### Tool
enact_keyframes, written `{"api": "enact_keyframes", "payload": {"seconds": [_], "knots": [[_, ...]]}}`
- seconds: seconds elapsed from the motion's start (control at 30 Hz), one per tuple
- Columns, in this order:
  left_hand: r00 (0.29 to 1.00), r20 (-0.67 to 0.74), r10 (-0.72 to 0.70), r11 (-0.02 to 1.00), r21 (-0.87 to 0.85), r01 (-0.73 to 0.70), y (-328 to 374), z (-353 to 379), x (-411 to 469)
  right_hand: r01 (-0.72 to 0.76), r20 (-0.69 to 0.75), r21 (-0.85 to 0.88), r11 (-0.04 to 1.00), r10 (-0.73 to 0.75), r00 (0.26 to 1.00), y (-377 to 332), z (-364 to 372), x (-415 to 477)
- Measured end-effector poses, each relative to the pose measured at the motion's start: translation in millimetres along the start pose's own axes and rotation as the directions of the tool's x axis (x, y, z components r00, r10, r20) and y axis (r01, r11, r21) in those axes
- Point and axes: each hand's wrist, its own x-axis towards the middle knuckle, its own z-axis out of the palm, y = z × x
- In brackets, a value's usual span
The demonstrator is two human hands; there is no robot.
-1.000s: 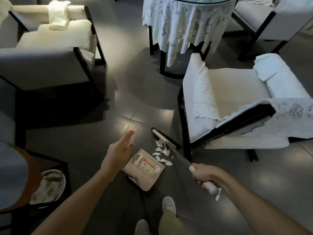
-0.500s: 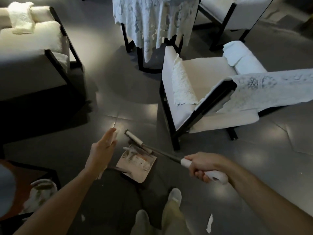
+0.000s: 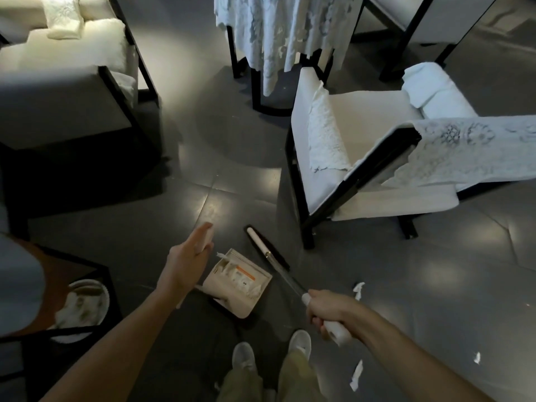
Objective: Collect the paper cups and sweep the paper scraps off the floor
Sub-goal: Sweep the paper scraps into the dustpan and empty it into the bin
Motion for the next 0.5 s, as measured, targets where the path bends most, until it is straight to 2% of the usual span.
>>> {"api": "enact_keyframes", "payload": {"seconds": [0.13,0.23,0.37,0.47,0.5], "knots": [[0.999,-0.037,0.021,1.000,0.021,-0.020,-1.2,-2.4,-5.9,-0.083,0.151,0.168,0.982,0.057,0.987,-15.4,-14.2,-21.4],[0.996,-0.083,0.014,0.999,0.044,-0.010,-5.7,-4.7,-18.4,-0.069,0.142,0.166,0.984,0.046,0.989,-38.2,-30.6,-43.2],[0.982,-0.188,0.002,1.000,0.000,-0.002,-8.2,-13.6,-43.5,0.064,0.086,-0.027,0.998,-0.062,0.994,-77.1,-26.5,-56.8],[0.948,-0.305,-0.094,0.995,-0.042,0.085,-8.5,-16.3,-62.3,0.170,0.058,-0.175,0.970,-0.162,0.985,-114.6,-22.9,-50.9],[0.919,-0.366,-0.146,0.988,-0.106,0.115,-10.3,-13.5,-64.9,0.194,0.059,-0.213,0.958,-0.186,0.981,-128.8,-22.7,-44.8]]}}
